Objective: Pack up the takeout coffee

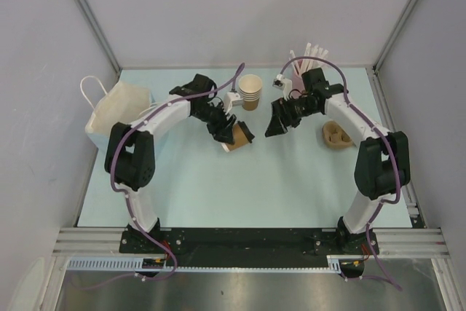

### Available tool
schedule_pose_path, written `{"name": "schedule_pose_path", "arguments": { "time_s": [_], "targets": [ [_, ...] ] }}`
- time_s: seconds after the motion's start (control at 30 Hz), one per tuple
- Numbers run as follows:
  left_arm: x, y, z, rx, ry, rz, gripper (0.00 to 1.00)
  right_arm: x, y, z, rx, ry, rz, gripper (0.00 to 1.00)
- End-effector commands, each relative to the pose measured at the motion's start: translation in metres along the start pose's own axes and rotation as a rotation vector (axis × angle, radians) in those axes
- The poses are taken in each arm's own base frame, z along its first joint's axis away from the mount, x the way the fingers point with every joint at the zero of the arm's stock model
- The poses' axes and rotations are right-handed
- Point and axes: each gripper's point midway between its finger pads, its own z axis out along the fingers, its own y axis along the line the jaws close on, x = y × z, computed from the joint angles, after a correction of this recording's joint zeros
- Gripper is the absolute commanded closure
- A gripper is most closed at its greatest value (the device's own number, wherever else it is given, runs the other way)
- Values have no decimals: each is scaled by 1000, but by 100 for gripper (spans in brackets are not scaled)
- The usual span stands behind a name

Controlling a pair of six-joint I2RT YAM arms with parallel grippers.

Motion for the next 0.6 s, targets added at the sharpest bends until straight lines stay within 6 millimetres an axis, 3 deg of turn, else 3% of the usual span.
{"name": "schedule_pose_path", "arguments": {
  "time_s": [0.0, 0.1, 0.33, 0.57],
  "targets": [
    [-28, -73, -36, 283, -112, 84, 80, -15, 37, -15, -82, -34, -120, 16],
    [-25, -94, -43, 404, -120, 55, 79, -6, 50, -17, -139, -20, -190, 18],
    [-29, -117, -53, 566, -160, 33, 79, 14, 95, -42, -238, -12, -439, 21],
    [-31, -120, -50, 612, -175, -12, 78, 15, 113, -39, -212, -41, -562, 23]
  ]
}}
